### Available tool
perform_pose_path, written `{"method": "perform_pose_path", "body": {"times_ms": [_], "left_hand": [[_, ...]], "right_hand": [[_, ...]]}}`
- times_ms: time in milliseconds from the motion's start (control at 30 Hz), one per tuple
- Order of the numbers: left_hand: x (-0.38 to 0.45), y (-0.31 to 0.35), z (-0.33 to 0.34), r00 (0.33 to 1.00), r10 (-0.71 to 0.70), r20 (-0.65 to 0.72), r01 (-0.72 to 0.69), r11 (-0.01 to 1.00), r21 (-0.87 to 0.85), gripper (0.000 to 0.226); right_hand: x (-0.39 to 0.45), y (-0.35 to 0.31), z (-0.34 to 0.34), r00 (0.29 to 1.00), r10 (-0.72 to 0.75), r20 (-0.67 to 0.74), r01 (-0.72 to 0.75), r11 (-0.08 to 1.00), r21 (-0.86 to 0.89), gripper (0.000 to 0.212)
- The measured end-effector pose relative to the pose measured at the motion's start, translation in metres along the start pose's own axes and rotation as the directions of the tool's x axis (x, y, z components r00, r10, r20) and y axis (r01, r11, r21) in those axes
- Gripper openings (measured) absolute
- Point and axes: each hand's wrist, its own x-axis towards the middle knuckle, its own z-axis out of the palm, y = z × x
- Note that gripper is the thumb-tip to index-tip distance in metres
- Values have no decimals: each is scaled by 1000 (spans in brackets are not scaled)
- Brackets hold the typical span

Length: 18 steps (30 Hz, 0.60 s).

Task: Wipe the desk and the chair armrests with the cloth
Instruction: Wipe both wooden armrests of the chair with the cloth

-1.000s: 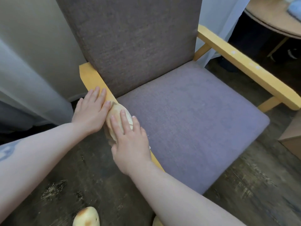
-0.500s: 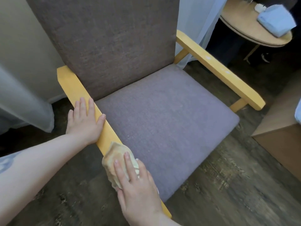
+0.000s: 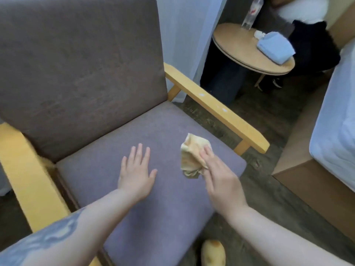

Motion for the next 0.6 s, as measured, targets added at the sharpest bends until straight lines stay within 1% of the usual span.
{"method": "perform_pose_path", "body": {"times_ms": [100,167,200,267,333,400,467,600], "left_hand": [[45,72,43,996,52,70,-47,997,-64,76],[76,120,68,991,97,95,-89,992,-87,78],[91,140,80,989,110,95,-102,991,-89,79],[116,166,101,988,113,108,-106,992,-70,83],[135,173,117,986,104,130,-101,994,-31,89],[145,167,129,990,105,92,-107,994,22,95],[149,161,133,992,124,29,-126,991,55,99],[149,160,133,991,125,-46,-120,988,92,99]], "right_hand": [[73,85,-36,995,47,-87,-53,996,-71,45],[111,136,-46,991,65,-116,-77,992,-102,44],[126,158,-47,992,76,-102,-87,990,-115,45],[150,194,-36,997,82,2,-81,985,-154,46],[165,218,-21,986,100,133,-66,968,-244,50],[172,232,-7,971,108,213,-51,965,-256,56],[175,238,0,971,77,225,-31,979,-200,58],[183,236,5,972,-9,236,53,982,-180,59]]}}
